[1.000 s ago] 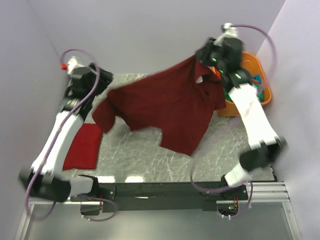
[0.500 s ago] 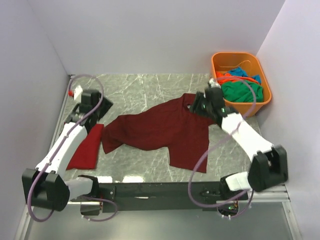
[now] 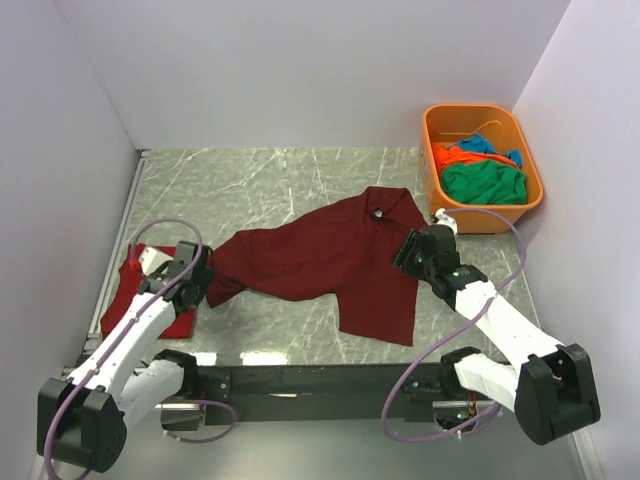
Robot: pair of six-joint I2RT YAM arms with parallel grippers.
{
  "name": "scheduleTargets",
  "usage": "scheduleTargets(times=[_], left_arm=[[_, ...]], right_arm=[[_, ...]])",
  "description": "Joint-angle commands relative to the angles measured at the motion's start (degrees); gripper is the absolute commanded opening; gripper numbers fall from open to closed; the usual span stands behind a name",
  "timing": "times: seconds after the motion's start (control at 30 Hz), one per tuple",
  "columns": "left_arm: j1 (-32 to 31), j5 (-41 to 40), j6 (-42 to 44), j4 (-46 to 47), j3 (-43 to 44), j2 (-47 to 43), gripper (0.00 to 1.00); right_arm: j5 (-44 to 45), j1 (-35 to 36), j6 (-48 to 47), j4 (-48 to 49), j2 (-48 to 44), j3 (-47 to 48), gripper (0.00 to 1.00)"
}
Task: Fold and stack the t-shirts
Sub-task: Flatten the tshirt out
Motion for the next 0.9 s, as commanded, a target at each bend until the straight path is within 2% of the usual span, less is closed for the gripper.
scheduleTargets(times=[0.0, 0.23, 0.53, 0.7, 0.87], left_arm=[[-1.62, -1.65, -6.80, -2.31, -2.35, 0.42, 0.55], [-2.41, 0.29, -8.21, 0.32, -4.46, 4.29, 0.54], [-2.41, 2.66, -7.60, 5.86, -4.73, 10.97, 0.47], [-2.50, 2.93, -8.12, 7.09, -4.73, 13.16, 0.47], [-2.50, 4.07, -7.86, 8.42, -4.99, 16.06, 0.38]], right_arm=[[2.87, 0.11, -0.29, 2.23, -0.97, 1.30, 0.58], [2.60, 0.11, -0.46, 2.93, -0.17, 1.22, 0.58], [3.66, 0.11, -0.46, 2.49, -0.88, 0.60, 0.58], [4.01, -0.24, -0.73, 2.32, -0.97, 0.52, 0.58], [3.66, -0.16, -0.64, 2.67, -0.44, 0.52, 0.58]])
